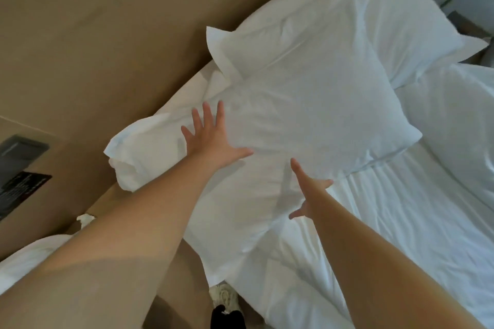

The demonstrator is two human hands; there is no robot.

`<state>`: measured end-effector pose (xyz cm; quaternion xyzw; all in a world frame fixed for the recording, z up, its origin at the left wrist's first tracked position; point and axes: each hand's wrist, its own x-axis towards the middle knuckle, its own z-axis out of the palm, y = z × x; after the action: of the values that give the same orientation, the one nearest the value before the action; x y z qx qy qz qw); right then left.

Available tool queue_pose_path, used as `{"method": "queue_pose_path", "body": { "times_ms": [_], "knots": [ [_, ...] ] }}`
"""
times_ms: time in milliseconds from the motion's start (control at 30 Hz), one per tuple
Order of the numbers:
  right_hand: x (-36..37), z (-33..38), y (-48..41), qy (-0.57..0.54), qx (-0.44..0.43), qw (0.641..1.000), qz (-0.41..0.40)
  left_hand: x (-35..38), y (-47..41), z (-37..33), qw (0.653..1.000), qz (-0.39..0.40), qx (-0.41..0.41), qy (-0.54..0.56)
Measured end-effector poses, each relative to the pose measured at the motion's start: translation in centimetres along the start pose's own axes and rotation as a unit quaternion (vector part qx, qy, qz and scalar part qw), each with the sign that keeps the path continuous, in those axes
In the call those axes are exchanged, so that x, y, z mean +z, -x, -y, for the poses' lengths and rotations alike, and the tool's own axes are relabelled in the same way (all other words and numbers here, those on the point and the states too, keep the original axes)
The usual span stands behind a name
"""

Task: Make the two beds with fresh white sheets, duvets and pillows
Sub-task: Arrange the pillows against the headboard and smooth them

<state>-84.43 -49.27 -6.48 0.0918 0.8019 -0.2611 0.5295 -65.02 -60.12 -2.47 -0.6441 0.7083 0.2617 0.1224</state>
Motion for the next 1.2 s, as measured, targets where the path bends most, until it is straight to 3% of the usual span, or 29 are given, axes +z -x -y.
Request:
{"method": "queue_pose_path", "body": {
  "times_ms": [167, 433, 567, 767, 900, 1033, 1200],
  "knots": [
    [4.1, -0.2, -5.9, -0.093, 0.024, 0.994, -0.046, 2.1, -7.3, -0.6, 0.999, 0.035, 0.007, 0.031],
    [4.2, -2.5, -11.1, -0.12, -0.078, 0.98, -0.14, 7.1, -9.4, -1.9, 0.986, -0.103, 0.117, -0.067],
    [4.1, -2.9, -10.1, -0.075, -0.136, 0.982, -0.108, 6.6, -7.7, -1.7, 0.98, -0.131, 0.131, -0.065],
    [-1.4, -6.8, -6.3, -0.024, -0.183, 0.982, -0.045, 4.8, -0.6, -1.3, 0.983, -0.09, 0.16, -0.021],
    [-5.6, -10.1, -1.3, 0.017, -0.227, 0.974, 0.003, 5.2, 8.6, 0.7, 0.989, -0.096, 0.103, 0.046],
    [-10.7, -14.9, 4.0, 0.118, -0.278, 0.952, 0.046, 8.3, 20.4, 3.0, 0.992, -0.061, -0.01, 0.112],
    [-13.5, -17.8, 11.1, 0.226, -0.318, 0.912, 0.128, 12.1, 34.8, 5.8, 0.945, -0.052, -0.15, 0.286]
  ]
}}
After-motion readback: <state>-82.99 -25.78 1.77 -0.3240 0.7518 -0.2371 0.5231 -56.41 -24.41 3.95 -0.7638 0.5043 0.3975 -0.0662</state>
